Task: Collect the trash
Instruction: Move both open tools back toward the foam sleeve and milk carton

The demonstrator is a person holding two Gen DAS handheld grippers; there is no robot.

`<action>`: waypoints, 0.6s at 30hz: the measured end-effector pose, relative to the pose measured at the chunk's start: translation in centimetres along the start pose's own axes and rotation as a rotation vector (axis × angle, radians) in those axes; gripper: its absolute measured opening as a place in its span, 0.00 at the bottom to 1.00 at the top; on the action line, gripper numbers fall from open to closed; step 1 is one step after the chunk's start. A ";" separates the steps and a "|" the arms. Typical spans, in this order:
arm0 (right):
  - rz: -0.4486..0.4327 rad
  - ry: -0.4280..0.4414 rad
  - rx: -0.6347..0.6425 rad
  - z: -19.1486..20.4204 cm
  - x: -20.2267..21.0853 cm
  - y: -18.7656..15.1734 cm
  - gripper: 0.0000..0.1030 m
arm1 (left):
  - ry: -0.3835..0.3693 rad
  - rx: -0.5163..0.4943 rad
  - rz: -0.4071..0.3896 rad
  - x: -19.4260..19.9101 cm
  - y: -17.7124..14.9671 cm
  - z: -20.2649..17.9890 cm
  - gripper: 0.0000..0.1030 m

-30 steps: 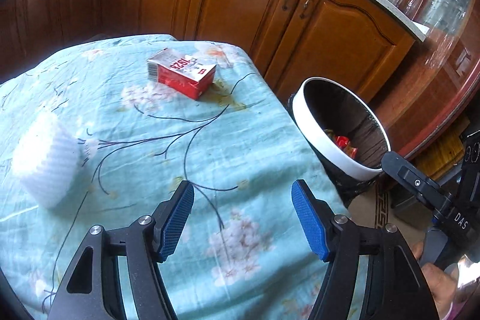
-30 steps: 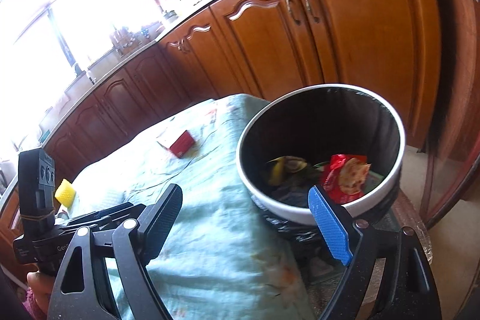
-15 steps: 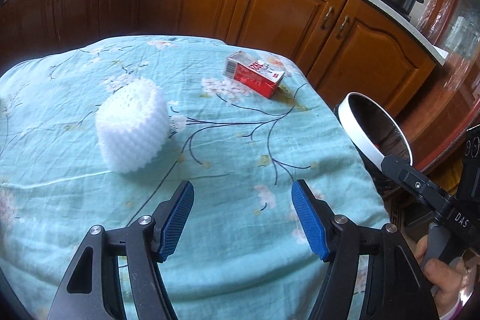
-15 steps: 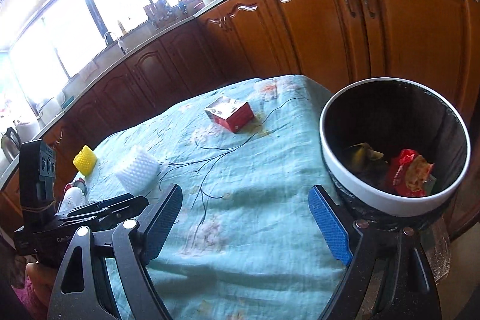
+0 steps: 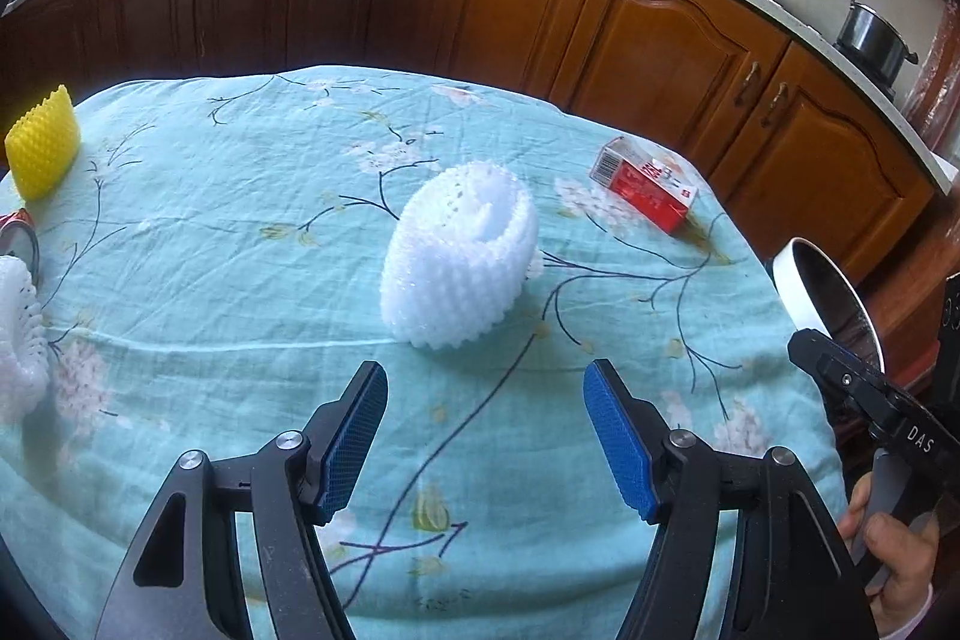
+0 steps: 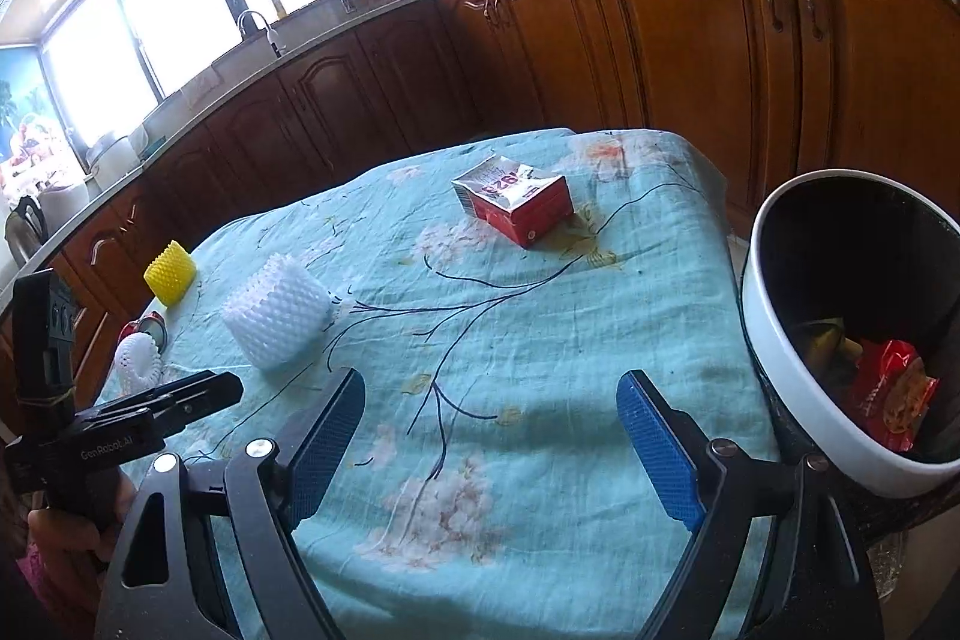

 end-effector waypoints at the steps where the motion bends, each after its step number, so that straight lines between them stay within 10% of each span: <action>1: 0.003 0.000 0.002 -0.1 -0.3 0.1 0.85 | 0.007 0.001 -0.002 -0.2 0.2 0.2 0.66; 14: 0.049 0.000 0.064 -0.1 -4.7 3.1 0.85 | 0.079 -0.028 0.038 -5.7 2.6 0.7 0.66; 18: 0.064 -0.018 0.085 -0.6 -6.6 4.4 0.85 | 0.046 -0.022 0.045 -7.2 3.7 0.1 0.53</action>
Point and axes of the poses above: each gripper's, at about its wrist camera, not at the fingertips, and x roughly against the way its jaws point, z to its left, y to its top, the point moved 9 cm from there along -x, roughly the way its jaws point, and after that the axes turned 2 degrees about -z, right-handed, at the moved point
